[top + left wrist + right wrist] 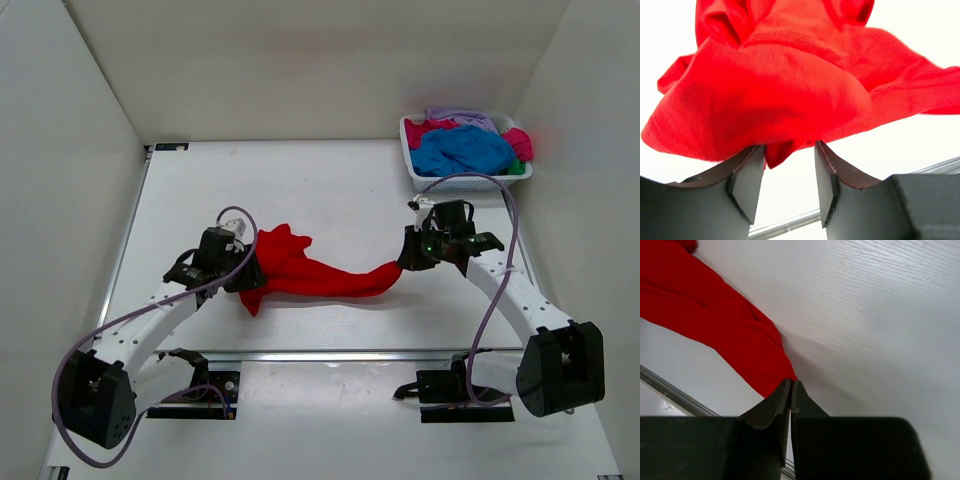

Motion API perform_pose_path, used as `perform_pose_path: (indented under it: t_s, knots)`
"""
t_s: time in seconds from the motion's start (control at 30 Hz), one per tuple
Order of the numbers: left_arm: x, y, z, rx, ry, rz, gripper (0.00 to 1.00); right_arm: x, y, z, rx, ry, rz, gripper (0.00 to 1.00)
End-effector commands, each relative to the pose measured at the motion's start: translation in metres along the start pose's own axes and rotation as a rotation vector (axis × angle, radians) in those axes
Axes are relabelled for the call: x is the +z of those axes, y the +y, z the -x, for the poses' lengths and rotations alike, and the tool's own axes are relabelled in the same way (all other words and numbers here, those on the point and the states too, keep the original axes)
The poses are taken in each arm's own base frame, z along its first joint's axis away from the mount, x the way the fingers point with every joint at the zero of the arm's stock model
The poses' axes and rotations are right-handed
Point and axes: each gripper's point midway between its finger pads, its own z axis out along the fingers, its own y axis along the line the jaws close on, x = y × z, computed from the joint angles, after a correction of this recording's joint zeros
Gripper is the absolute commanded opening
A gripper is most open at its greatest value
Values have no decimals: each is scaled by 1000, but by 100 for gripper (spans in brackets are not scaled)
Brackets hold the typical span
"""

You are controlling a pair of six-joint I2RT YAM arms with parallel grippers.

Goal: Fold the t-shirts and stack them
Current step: Flatten out the tshirt

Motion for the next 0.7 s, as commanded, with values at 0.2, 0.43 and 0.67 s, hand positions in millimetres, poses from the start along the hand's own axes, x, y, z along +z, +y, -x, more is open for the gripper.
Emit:
perform_pose_path:
  t_s: [0.2, 0.43, 0.67]
  knots:
    - [-2, -4, 18, 3, -55, -3, 48, 1, 10, 18, -26, -50, 26, 0]
    - [-4, -1, 23, 25, -72, 14, 39, 2, 11, 16, -20, -43, 32, 0]
    - [-2, -1, 25, 38, -73, 58, 0, 3, 15, 15, -27, -40, 41, 0]
